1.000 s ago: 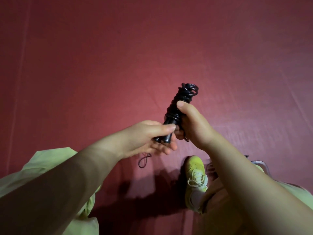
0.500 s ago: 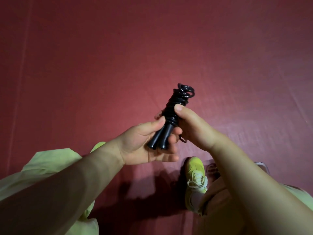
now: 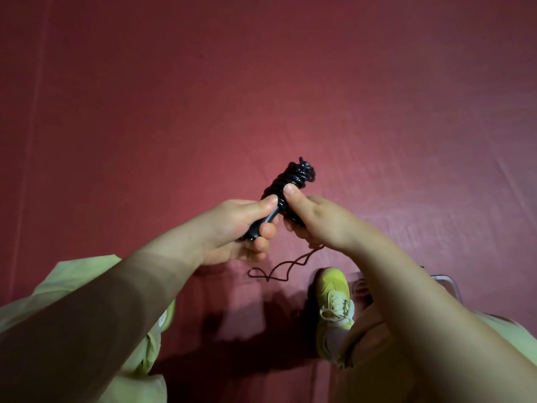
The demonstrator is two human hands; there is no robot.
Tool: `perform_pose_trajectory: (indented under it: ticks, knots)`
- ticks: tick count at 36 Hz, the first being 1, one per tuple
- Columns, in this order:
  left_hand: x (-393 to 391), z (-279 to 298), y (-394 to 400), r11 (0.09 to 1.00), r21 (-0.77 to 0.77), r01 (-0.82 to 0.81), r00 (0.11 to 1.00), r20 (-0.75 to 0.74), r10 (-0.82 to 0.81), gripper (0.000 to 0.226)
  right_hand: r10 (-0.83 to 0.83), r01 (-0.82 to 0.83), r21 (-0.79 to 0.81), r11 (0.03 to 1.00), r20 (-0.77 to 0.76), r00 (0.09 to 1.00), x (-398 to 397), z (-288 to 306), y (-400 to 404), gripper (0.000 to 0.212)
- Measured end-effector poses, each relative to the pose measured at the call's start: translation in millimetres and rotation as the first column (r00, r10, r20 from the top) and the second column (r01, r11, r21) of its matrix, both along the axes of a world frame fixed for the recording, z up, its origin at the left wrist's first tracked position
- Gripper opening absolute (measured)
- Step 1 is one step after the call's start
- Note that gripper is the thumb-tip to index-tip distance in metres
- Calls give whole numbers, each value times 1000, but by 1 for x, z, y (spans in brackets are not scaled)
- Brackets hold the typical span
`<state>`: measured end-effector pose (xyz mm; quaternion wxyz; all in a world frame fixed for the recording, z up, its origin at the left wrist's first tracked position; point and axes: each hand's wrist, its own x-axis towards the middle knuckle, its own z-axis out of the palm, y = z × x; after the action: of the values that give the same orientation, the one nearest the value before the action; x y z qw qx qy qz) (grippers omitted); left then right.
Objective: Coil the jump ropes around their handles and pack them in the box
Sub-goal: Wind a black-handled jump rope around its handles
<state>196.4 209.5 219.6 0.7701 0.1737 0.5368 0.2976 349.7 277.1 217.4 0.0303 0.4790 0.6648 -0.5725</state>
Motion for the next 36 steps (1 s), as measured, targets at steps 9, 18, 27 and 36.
perform_pose_trajectory:
  ticks: [9, 18, 27, 36]
  knots:
    - [-3, -7, 5, 996, 61, 67, 952, -302, -45, 30, -50, 50, -8, 999, 48, 998, -8, -7, -7, 64]
    - [-5, -13, 5, 876, 156, 457, 571, -807, -154, 23, -128, 125, -250, 960, 4, 992, -9, -7, -9, 70]
    - [-8, -18, 2, 843, 175, 510, 485, -867, -113, 22, -170, 164, -290, 943, 3, 985, -12, -6, -9, 61]
    - [-3, 2, -1, 999, -24, 32, 968, 251, -24, 51, -317, 243, -282, 928, -258, 913, -8, -1, -3, 44]
